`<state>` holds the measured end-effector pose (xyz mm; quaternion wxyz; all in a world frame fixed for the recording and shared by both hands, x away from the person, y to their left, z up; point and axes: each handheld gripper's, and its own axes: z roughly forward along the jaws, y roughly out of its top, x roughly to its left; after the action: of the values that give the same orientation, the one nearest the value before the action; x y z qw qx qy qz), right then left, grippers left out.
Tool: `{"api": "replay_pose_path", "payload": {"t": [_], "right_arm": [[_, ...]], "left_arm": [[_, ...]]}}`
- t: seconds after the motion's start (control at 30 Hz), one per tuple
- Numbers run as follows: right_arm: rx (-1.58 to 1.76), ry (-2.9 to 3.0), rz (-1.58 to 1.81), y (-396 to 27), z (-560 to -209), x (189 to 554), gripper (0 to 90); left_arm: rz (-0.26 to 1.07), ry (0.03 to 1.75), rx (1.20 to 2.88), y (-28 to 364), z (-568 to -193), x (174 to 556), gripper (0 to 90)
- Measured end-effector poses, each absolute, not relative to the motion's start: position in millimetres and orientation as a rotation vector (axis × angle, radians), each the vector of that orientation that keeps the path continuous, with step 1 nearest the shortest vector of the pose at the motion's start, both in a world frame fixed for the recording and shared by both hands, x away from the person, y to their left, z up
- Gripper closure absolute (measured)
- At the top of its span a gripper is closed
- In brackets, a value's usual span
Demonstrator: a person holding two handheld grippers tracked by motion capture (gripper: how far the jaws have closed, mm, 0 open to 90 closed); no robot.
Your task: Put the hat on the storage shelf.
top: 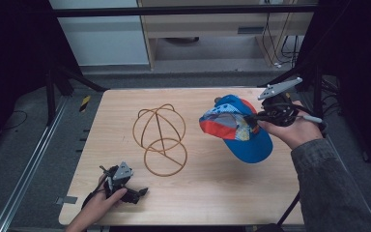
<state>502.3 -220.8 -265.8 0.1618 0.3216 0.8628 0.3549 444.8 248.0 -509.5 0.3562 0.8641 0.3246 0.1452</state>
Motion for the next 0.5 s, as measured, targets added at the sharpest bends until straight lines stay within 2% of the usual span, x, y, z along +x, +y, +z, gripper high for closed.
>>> {"api": "replay_pose_path", "payload": {"t": [0.5], "right_arm": [[0.87, 2.417, 1.044, -211, -236, 506, 90.0]], "left_arm": [[0.374, 0.839, 2.234, 248, -509, 445, 0.0]]}}
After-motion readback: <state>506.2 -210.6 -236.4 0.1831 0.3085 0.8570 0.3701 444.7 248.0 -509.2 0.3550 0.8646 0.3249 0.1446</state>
